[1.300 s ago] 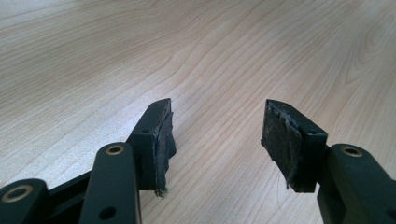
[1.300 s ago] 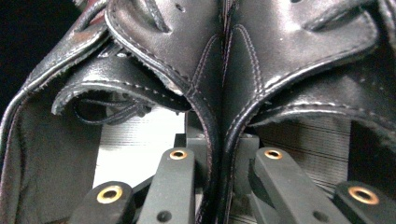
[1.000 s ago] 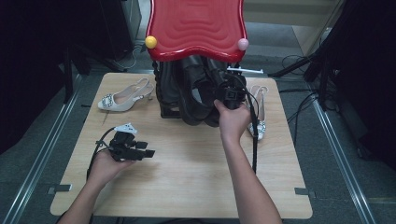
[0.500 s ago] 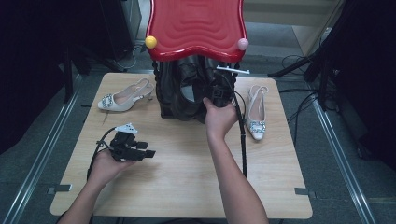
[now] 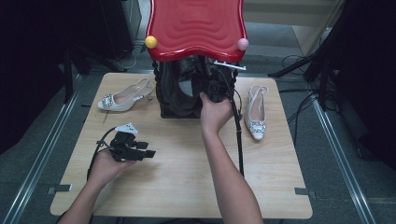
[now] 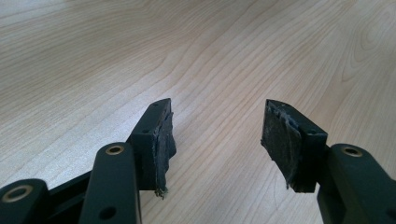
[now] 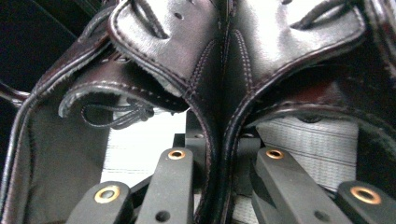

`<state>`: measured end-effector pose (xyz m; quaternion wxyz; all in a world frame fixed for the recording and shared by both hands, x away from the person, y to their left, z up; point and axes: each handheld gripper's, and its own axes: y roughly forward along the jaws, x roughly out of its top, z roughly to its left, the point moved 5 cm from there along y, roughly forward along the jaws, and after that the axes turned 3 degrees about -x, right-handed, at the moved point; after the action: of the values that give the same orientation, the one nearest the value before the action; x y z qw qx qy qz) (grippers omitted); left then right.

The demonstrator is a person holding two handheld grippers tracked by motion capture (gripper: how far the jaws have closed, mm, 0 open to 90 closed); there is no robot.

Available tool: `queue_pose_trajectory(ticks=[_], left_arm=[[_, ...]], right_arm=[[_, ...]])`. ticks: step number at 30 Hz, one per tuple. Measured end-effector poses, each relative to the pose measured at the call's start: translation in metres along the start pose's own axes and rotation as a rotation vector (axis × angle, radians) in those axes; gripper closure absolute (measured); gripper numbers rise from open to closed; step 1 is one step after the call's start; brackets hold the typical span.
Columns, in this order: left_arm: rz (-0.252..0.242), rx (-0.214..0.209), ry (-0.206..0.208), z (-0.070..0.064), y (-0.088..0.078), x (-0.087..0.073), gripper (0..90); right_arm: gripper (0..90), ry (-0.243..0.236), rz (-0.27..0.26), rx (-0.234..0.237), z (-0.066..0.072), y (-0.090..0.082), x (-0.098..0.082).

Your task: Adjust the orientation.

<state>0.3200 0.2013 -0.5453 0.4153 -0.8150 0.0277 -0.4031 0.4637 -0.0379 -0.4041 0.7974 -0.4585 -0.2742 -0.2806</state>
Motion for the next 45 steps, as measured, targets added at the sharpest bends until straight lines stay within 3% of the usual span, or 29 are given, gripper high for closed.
queue_pose_trajectory(ticks=[8, 14, 17, 20, 28, 38, 40, 45], left_arm=[[0.0, -0.002, 0.006, -0.001, 0.001, 0.0, 43.3], [0.001, -0.001, 0.005, -0.001, 0.001, 0.0, 43.3], [0.0, -0.001, 0.007, -0.001, 0.0, 0.0, 43.3], [0.001, -0.001, 0.006, -0.001, 0.0, 0.0, 43.3], [-0.009, -0.002, 0.012, -0.001, -0.001, 0.001, 43.3], [-0.012, 0.0, 0.014, -0.002, -0.002, 0.001, 43.3], [-0.015, -0.003, 0.018, -0.003, -0.003, 0.001, 43.3], [-0.025, -0.003, 0.013, -0.003, -0.004, 0.004, 43.7]], right_arm=[[77.7, 0.022, 0.015, -0.018, 0.005, 0.009, -0.001], [69.0, -0.006, 0.03, 0.004, 0.01, 0.015, -0.006], [67.8, -0.071, 0.04, -0.004, 0.012, 0.02, -0.011], [67.2, -0.069, 0.036, 0.003, 0.012, 0.02, -0.01], [63.6, -0.07, 0.065, 0.044, 0.01, 0.017, -0.009], [62.2, -0.085, 0.048, 0.113, 0.009, 0.007, -0.007], [62.2, -0.101, 0.045, 0.128, 0.01, 0.003, -0.006], [62.1, -0.161, 0.034, 0.113, 0.009, -0.009, -0.007]])
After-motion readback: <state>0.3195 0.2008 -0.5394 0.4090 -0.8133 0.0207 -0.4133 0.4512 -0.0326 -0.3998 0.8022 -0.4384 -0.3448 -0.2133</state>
